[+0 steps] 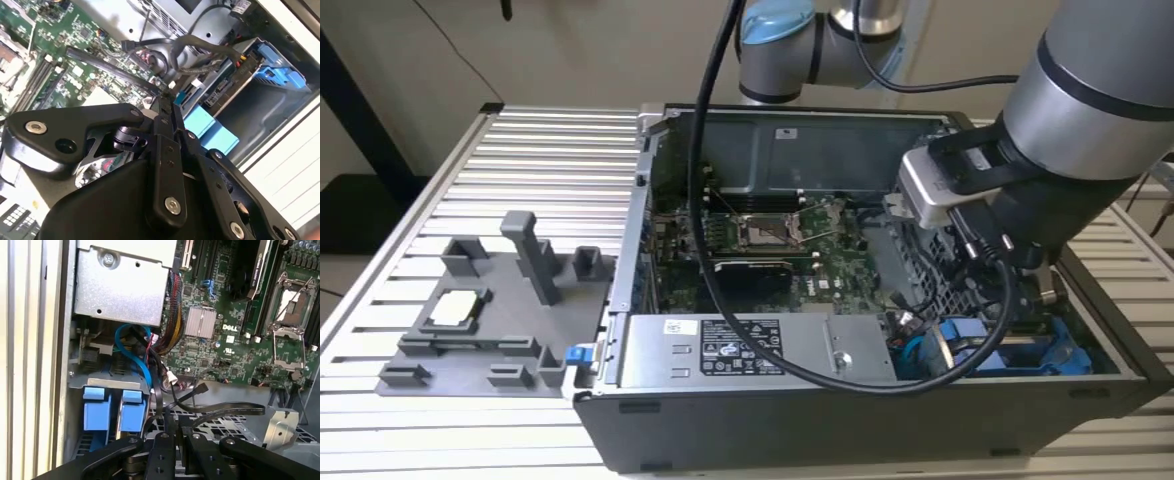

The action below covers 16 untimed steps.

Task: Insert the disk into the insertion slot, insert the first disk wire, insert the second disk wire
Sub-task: 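Insert the second disk wire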

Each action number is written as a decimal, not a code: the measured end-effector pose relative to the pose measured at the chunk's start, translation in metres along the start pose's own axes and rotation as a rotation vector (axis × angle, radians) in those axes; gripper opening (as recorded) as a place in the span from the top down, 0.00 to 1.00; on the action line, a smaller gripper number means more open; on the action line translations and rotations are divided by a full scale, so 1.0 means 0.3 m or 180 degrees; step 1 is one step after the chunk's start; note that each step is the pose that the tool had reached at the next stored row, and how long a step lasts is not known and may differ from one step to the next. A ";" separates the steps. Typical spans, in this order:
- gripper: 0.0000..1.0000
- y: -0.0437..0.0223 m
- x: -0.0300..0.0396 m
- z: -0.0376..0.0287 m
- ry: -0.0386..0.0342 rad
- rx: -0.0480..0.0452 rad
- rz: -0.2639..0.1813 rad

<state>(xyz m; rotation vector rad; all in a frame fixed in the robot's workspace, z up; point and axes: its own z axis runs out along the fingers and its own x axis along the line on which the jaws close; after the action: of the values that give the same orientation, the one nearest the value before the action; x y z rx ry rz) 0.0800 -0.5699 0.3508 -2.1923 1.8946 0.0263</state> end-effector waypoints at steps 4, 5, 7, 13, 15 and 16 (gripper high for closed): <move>0.85 -0.002 0.001 0.000 0.0210 -0.0031 -0.0019; 0.85 -0.002 0.001 0.000 0.0267 -0.0039 -0.0022; 0.85 -0.005 0.001 0.001 0.0380 -0.0056 -0.0028; 0.85 -0.014 -0.010 -0.046 0.0409 -0.0057 -0.0027; 0.83 -0.014 -0.011 -0.051 0.0354 -0.0048 -0.0020; 0.77 -0.014 -0.011 -0.051 0.0299 -0.0038 -0.0014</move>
<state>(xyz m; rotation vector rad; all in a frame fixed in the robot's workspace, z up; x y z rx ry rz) 0.0814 -0.5693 0.3671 -2.2426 1.9432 -0.0677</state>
